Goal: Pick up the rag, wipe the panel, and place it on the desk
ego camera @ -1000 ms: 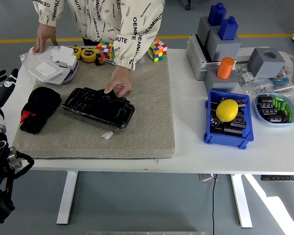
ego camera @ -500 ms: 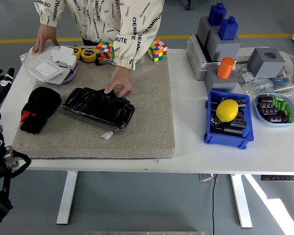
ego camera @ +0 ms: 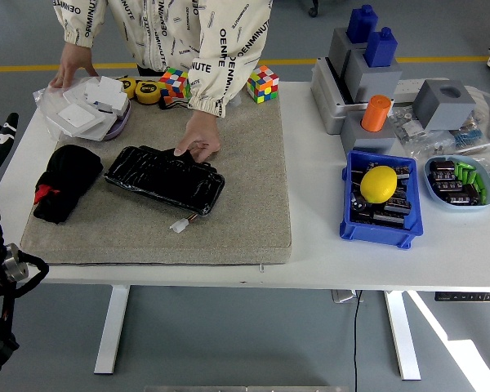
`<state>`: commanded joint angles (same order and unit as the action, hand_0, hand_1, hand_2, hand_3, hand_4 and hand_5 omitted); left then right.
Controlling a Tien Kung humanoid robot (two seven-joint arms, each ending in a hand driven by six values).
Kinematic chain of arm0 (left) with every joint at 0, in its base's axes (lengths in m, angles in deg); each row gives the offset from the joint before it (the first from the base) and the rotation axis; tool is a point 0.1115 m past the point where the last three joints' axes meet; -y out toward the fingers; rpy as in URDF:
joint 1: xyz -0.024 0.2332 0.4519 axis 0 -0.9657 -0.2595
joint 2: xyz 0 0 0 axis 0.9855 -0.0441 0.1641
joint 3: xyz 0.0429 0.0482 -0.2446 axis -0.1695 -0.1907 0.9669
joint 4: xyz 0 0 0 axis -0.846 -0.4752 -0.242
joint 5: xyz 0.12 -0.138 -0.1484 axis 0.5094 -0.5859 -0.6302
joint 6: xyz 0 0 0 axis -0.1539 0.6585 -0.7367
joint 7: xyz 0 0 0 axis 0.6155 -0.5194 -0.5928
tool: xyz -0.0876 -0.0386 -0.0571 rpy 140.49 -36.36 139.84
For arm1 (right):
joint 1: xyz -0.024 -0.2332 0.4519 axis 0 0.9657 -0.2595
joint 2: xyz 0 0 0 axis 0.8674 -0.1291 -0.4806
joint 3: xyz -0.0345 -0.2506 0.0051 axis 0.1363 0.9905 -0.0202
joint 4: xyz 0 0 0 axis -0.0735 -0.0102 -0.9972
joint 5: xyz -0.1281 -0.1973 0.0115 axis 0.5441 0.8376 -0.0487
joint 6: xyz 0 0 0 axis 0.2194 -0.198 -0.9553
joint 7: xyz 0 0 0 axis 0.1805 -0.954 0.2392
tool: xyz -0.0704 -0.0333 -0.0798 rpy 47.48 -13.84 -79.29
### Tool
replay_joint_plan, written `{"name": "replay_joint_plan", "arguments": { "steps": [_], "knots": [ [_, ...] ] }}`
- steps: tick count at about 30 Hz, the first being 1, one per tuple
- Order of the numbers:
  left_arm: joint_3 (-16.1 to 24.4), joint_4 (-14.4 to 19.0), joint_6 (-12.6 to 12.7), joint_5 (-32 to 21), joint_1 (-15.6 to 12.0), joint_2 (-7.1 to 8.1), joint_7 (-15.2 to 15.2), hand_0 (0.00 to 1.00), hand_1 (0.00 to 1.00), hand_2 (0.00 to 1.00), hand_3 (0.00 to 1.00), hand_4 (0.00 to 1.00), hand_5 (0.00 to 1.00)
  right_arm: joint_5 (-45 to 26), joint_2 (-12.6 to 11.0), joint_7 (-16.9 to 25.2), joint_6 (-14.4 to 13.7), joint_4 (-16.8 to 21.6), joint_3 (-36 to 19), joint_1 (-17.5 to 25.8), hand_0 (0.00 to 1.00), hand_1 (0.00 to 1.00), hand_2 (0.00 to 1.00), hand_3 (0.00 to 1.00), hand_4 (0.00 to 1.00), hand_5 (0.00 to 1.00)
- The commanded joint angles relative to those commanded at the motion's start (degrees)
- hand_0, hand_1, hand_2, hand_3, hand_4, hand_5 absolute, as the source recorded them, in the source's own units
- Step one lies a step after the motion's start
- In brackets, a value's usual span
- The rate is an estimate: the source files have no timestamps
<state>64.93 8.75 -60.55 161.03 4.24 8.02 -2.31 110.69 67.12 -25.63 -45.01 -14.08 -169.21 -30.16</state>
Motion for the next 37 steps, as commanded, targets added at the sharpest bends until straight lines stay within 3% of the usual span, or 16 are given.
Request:
{"name": "replay_joint_plan", "arguments": {
  "steps": [37],
  "knots": [
    [-1.6, -0.4, -0.6, 0.1, 0.4, 0.28, -0.5, 0.542, 0.644, 0.647, 0.741, 0.941, 0.328, 0.2, 0.1, -0.2, 0.0, 0.0, -0.8, 0.3, 0.545, 0.561, 0.495, 0.521, 0.884, 0.360]
  ]
}}
